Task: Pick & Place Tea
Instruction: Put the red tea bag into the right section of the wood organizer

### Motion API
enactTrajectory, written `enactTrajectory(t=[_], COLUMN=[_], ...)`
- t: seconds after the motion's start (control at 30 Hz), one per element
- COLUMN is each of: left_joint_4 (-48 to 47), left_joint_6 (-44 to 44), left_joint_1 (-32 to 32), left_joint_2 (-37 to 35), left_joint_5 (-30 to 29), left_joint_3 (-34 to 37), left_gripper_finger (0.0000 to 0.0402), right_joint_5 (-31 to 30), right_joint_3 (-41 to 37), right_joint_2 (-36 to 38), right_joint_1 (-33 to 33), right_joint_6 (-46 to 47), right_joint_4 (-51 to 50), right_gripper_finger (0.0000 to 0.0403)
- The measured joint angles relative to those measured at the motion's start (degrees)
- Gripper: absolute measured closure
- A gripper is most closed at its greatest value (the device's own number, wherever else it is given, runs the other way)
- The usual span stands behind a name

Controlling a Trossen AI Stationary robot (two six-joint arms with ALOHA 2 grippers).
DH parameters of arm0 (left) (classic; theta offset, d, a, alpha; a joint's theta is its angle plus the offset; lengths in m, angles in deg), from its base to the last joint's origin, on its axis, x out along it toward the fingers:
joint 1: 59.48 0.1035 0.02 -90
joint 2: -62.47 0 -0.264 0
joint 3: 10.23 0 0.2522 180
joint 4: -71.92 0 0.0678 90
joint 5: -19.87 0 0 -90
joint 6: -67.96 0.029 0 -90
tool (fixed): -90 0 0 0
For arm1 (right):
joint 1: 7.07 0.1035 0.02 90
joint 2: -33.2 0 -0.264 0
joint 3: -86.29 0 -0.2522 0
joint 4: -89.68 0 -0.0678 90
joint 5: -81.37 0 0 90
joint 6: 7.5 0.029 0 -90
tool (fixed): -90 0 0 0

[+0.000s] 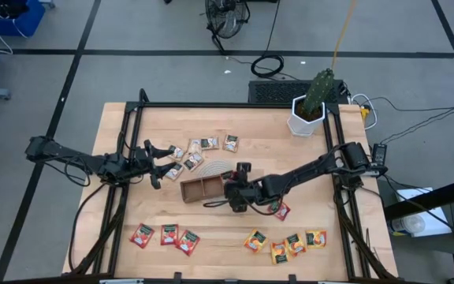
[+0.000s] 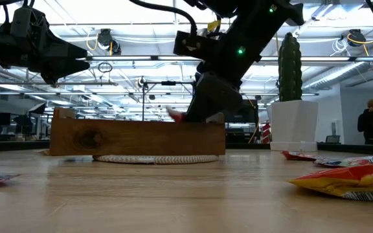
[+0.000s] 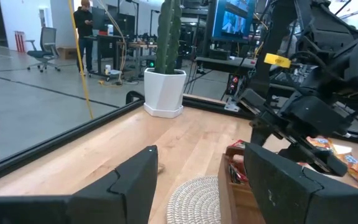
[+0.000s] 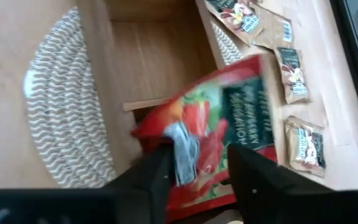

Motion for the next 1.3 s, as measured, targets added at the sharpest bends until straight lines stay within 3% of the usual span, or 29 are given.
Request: enactTrajectory(t=[0.27, 0.4, 0.57, 0.7, 0.83, 1.1, 1.3], left_joint_4=[0.00, 0.02, 0.00, 0.00, 0.02, 0.03, 0.00], left_joint_6=[0.00, 0.00, 0.00, 0.00, 0.00, 0.00, 0.00], left_joint_1=[0.00, -0.02, -0.01, -0.01, -0.01, 0.00, -0.02], left_joint_2=[0.00, 0.00, 0.00, 0.00, 0.00, 0.00, 0.00], left_joint_5=[-0.01, -0.02, 0.00, 0.00, 0.00, -0.02, 0.02], left_joint_3=[0.00, -0.02, -0.01, -0.01, -0.01, -0.01, -0.01], left_gripper_finger=[0.0162, 0.0162, 0.0163, 0.0163, 0.0162, 0.0162, 0.0162], right_joint_5=[-0.64, -4.77, -4.68, 4.68, 15.58, 41.09, 54.32], right_joint_3=[0.00, -0.02, -0.02, 0.00, 0.05, -0.10, -0.02], right_joint_2=[0.68, 2.57, 7.60, 12.59, 14.29, 10.59, 6.63], right_joint_1=[0.16, 0.58, 0.65, -1.56, -7.98, -22.19, -23.31], right_joint_6=[-3.57, -4.97, -5.56, -2.77, -3.77, -4.95, -6.79], right_joint_4=[-0.43, -0.92, -1.94, -2.15, -6.24, -9.14, -3.49], right_gripper_finger=[0.0187, 0.0182, 0.0190, 0.0198, 0.0203, 0.0203, 0.0203])
